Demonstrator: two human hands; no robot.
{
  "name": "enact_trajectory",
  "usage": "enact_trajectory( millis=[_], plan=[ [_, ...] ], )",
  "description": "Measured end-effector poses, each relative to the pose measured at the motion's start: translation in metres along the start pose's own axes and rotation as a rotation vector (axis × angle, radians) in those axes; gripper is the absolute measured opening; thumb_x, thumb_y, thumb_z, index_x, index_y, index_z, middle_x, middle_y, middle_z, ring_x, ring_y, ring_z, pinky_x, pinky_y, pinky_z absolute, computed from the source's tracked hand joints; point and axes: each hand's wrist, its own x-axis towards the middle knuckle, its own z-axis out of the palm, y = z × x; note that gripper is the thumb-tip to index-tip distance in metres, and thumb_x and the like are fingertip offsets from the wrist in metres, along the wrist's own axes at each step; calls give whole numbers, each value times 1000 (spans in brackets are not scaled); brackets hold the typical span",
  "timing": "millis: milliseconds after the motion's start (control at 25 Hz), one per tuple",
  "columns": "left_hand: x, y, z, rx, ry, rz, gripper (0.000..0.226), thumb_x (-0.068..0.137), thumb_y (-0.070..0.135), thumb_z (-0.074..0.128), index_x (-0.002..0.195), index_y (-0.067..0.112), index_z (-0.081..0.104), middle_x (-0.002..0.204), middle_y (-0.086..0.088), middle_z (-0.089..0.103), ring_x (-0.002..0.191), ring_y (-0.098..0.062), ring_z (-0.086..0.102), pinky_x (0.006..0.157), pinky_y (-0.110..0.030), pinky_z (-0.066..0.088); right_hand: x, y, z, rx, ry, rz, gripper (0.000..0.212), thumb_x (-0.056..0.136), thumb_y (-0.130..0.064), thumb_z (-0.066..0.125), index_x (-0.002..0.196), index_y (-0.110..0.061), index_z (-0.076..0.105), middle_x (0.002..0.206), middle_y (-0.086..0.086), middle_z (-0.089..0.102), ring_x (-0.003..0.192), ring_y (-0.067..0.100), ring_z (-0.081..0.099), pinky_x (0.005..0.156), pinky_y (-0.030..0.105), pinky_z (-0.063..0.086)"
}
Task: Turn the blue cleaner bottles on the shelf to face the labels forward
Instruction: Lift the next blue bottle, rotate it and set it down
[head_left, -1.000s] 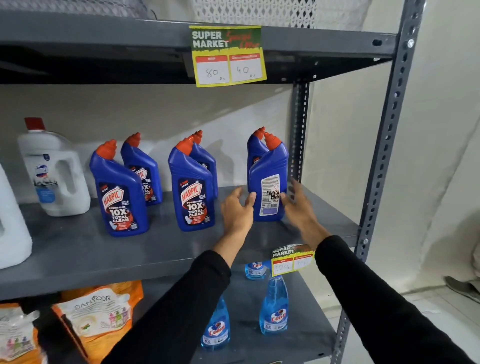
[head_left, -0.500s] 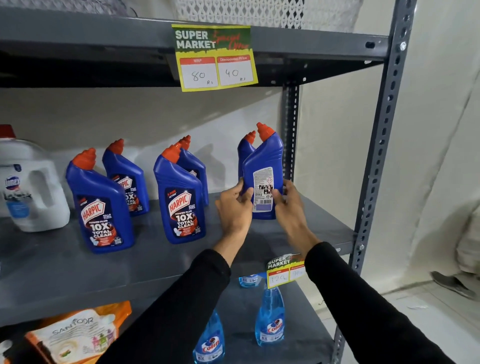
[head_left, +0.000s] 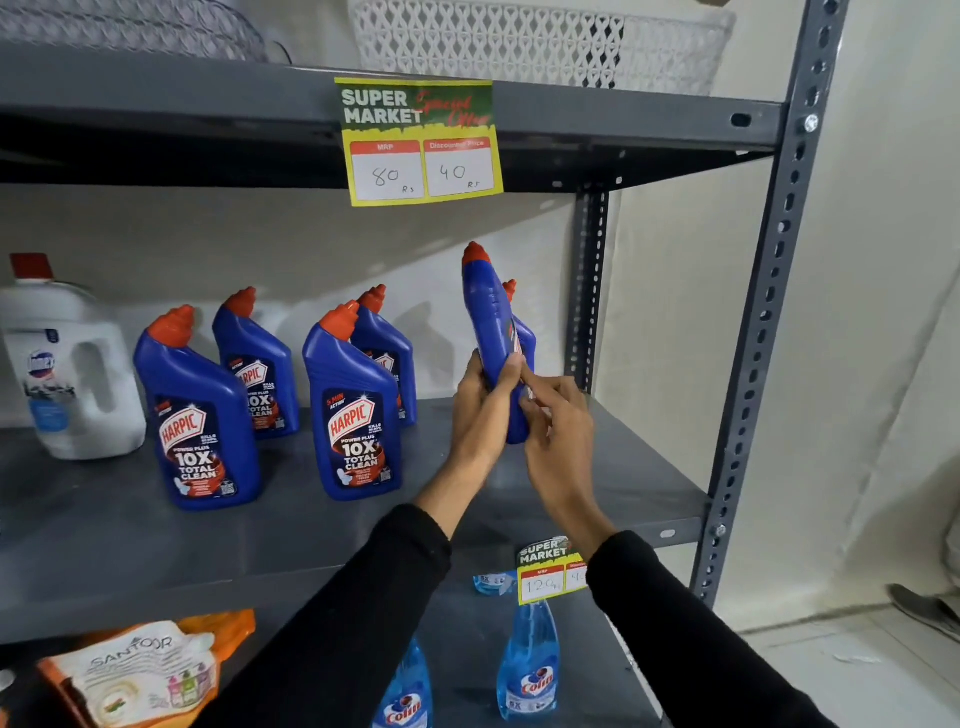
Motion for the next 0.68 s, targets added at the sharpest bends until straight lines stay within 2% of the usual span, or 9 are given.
enact_trajectory(
  millis=[120,200,240,320,400,520,600,680],
  plan=[
    [-4,-3,-6,-58,-60,-48,36,102,32,41,132,15,51,113,-9,67,96,-20,68,83,-32,58,6,3,-11,178,9,103,51,86,9,60,124,-25,66,110,0,58,102,7,57,76,13,50],
    [-7,-3,-8,-98,-67,-41,34,103,31,37,131,16,50,117,-8,66,96,-13,68,81,-24,57,10,9,-17,220,-4,262,58,84,-6,71,135,-27,54,127,-6,55,112,5,54,82,12,49],
    [-8,-4,-9,-111,-63,-31,30,103,31,35,127,19,50,115,-5,66,95,-11,68,79,-22,57,12,12,-19,286,-55,369,62,83,-14,75,139,-25,49,132,-6,54,113,6,56,85,19,52],
    [-6,-4,-12,-115,-64,-16,23,104,31,34,120,22,47,113,-2,64,94,-9,68,74,-22,56,16,16,-22,441,-147,520,61,82,-23,75,137,-19,50,128,4,62,110,17,64,87,37,57],
    [-2,-3,-15,-94,-58,-22,21,104,33,34,115,22,47,110,-1,65,91,-8,68,71,-21,56,21,16,-22,449,-140,519,58,79,-22,78,131,-16,55,118,9,68,104,21,68,84,41,59],
    [4,-1,-19,13,-33,-10,23,105,29,35,109,29,57,106,0,70,90,-9,70,70,-20,57,25,14,-20,295,-91,452,65,71,-19,85,130,-18,57,112,4,70,98,15,69,74,30,61],
    [7,-4,-20,142,-11,26,21,104,24,37,107,30,57,116,-8,65,100,-14,68,76,-23,57,24,16,-20,206,-60,433,68,68,-18,87,129,-18,57,109,1,70,92,9,68,63,17,57],
    [11,-8,-21,237,-1,57,18,103,24,40,111,26,57,122,-12,60,107,-20,64,85,-29,57,22,19,-19,172,-33,435,70,68,-20,88,130,-18,57,108,1,70,88,7,68,58,12,54]
  ],
)
